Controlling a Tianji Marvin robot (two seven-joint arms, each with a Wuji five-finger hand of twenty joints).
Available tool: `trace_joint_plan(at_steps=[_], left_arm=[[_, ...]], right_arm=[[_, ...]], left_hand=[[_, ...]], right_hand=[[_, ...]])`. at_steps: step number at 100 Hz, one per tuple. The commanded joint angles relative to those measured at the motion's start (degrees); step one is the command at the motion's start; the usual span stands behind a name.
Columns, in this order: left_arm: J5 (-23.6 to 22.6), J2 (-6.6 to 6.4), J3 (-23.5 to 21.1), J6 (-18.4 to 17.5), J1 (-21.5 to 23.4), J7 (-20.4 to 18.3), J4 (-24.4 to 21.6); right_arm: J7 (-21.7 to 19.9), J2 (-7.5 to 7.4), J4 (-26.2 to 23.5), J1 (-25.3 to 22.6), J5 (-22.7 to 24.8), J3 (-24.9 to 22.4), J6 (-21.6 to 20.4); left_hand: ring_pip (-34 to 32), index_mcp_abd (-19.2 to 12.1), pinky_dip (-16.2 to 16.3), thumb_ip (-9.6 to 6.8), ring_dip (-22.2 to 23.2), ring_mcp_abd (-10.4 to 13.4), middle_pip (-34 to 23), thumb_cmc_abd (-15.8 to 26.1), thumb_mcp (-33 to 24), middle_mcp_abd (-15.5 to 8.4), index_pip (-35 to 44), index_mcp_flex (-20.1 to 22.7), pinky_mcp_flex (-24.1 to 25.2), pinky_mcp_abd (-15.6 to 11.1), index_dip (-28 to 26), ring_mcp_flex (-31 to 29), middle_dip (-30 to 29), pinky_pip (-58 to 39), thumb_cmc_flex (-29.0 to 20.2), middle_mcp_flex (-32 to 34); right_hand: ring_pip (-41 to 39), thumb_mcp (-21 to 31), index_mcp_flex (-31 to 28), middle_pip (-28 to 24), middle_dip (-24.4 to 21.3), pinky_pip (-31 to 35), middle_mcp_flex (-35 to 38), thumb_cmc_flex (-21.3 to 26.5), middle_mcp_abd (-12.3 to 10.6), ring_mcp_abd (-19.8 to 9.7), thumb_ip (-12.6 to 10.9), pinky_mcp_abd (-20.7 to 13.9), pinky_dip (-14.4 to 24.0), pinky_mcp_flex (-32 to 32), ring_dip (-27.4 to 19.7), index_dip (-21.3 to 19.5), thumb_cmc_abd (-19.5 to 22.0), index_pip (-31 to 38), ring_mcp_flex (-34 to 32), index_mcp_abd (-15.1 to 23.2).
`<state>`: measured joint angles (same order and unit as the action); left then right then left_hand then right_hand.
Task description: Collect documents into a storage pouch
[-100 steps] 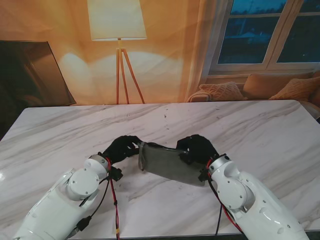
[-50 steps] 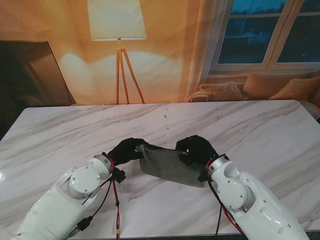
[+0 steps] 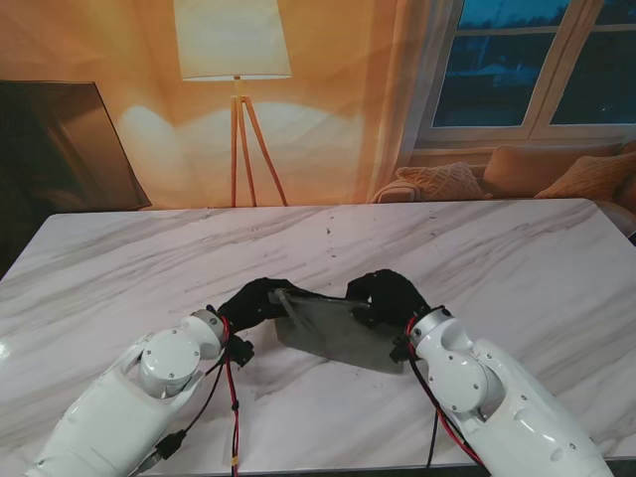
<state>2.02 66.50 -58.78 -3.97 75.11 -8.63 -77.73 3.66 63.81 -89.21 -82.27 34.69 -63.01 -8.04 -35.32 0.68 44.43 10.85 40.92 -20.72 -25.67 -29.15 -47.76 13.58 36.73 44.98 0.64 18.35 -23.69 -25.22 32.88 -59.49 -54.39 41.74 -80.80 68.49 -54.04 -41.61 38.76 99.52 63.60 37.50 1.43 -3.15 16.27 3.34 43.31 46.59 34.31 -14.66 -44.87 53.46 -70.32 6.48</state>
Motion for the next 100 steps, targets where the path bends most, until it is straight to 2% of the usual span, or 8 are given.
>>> trace_joint_plan(at_steps=[1,19,48,56,73,85,90,100], left_arm=[[0.97,0.60,0.00,0.05,0.25,-0.75,-0.35],[2.25,0.79,-0.27,0.99,0.76,-0.60,-1.19],[1.62,1.23,-0.73,0.49,1.50,2.02,-1.82],[1.66,1.49,-0.84,0.42,1.70,3.04,-1.84],[3.09,2.29,-1.15,0.71,2.10,5.41,-1.84],[4.19,2.97,-1.24,0.75,2.23,7.39,-1.72],[4.41,3.13,-1.24,0.76,2.25,7.88,-1.73],[4.58,3.45,-1.17,0.71,2.24,8.99,-1.83]], right_arm=[[-0.42,0.33,-0.34,0.20,-0.25,0.24,0.90],[-0.21,0.39,-0.46,0.35,-0.13,0.33,1.74],[2.02,0.76,-1.45,-0.42,0.80,-1.14,3.57],[2.80,0.79,-1.92,-0.74,1.63,-1.78,3.42],[4.27,0.88,-3.33,-1.51,2.78,-3.31,2.93],[6.70,1.12,-4.63,-2.69,3.96,-4.45,2.17],[7.64,1.21,-5.29,-3.41,4.28,-4.90,1.67],[9.09,1.47,-6.71,-5.03,4.24,-5.40,1.24]], left_hand=[[-5.31,-0.89,1.12,0.63,3.19,-1.47,-0.62,0.97,2.38,-0.05,1.56,2.80,-1.36,0.08,1.43,-4.58,8.12,-2.77,-2.41,6.98],[-16.04,0.91,1.29,-0.43,9.28,-3.55,-5.39,5.62,8.79,1.01,8.60,5.57,-2.66,0.01,-0.01,-8.19,18.80,-6.59,-8.10,14.06],[-18.60,-0.39,1.01,-1.01,12.58,-4.43,-8.61,7.86,12.10,1.95,15.00,4.74,-1.99,-0.24,-9.26,-7.42,21.97,-7.42,-11.80,12.93],[-18.22,-0.33,0.86,-1.12,12.61,-4.34,-8.28,8.11,12.84,1.47,15.65,4.80,-1.77,-0.33,-12.49,-7.09,22.29,-7.25,-12.91,12.80],[-18.04,-0.21,0.93,-1.66,12.58,-4.48,-8.48,9.54,14.43,1.55,16.97,4.67,-1.77,-0.34,-18.57,-7.11,22.33,-7.46,-14.69,12.59],[-18.35,-0.12,1.05,-1.84,12.65,-4.71,-9.14,10.08,14.70,1.75,18.25,4.66,-1.91,-0.31,-20.77,-7.37,22.10,-7.76,-15.31,12.69],[-18.49,-0.09,1.09,-1.85,12.70,-4.86,-9.31,10.19,14.80,1.84,18.46,4.61,-1.96,-0.26,-21.26,-7.41,22.04,-7.88,-15.32,12.68],[-19.88,-0.15,2.15,-1.89,13.22,-5.60,-10.38,9.83,14.20,2.32,18.52,4.59,-2.92,-0.08,-22.66,-8.30,21.82,-10.21,-14.93,13.15]], right_hand=[[-0.21,2.46,-4.12,-0.35,0.84,3.74,1.64,3.62,1.82,-3.15,0.21,-1.04,-1.28,-1.17,-0.97,-1.66,3.11,6.05,-0.59,5.54],[5.92,1.38,-1.04,1.35,0.93,-1.47,-0.90,2.19,1.32,-1.09,0.21,0.10,-2.39,-5.93,-2.28,-1.60,3.56,5.12,3.57,4.86],[19.39,-0.47,9.13,4.31,-3.63,-13.06,-13.34,-9.22,1.23,1.99,1.28,1.11,-0.85,-18.62,-2.38,-3.55,3.04,-2.20,15.93,2.75],[22.80,-1.07,9.77,5.25,-5.00,-15.84,-16.46,-11.10,1.16,2.24,0.65,1.13,-0.08,-21.32,-2.47,-7.30,3.99,-8.44,18.96,1.95],[34.19,-1.41,12.13,8.23,-6.35,-24.26,-25.29,-15.52,0.92,1.89,-7.44,-0.38,-0.01,-30.06,-4.87,-14.56,6.80,-19.08,29.63,0.57],[34.60,-2.06,12.79,7.55,-6.08,-25.74,-27.72,-16.00,1.08,0.96,-8.10,-1.40,1.36,-31.98,-3.82,-16.63,6.86,-20.09,32.99,0.50],[28.71,-1.99,11.64,4.21,-3.89,-22.61,-26.85,-15.86,1.81,0.49,-7.37,-1.77,3.85,-29.91,-0.36,-17.96,6.26,-18.82,31.66,-0.26],[13.66,-2.39,9.18,-4.63,3.86,-12.07,-20.19,-13.85,2.57,-1.14,-0.47,-2.42,7.73,-21.53,6.57,-15.67,3.48,-9.68,24.81,-0.97]])
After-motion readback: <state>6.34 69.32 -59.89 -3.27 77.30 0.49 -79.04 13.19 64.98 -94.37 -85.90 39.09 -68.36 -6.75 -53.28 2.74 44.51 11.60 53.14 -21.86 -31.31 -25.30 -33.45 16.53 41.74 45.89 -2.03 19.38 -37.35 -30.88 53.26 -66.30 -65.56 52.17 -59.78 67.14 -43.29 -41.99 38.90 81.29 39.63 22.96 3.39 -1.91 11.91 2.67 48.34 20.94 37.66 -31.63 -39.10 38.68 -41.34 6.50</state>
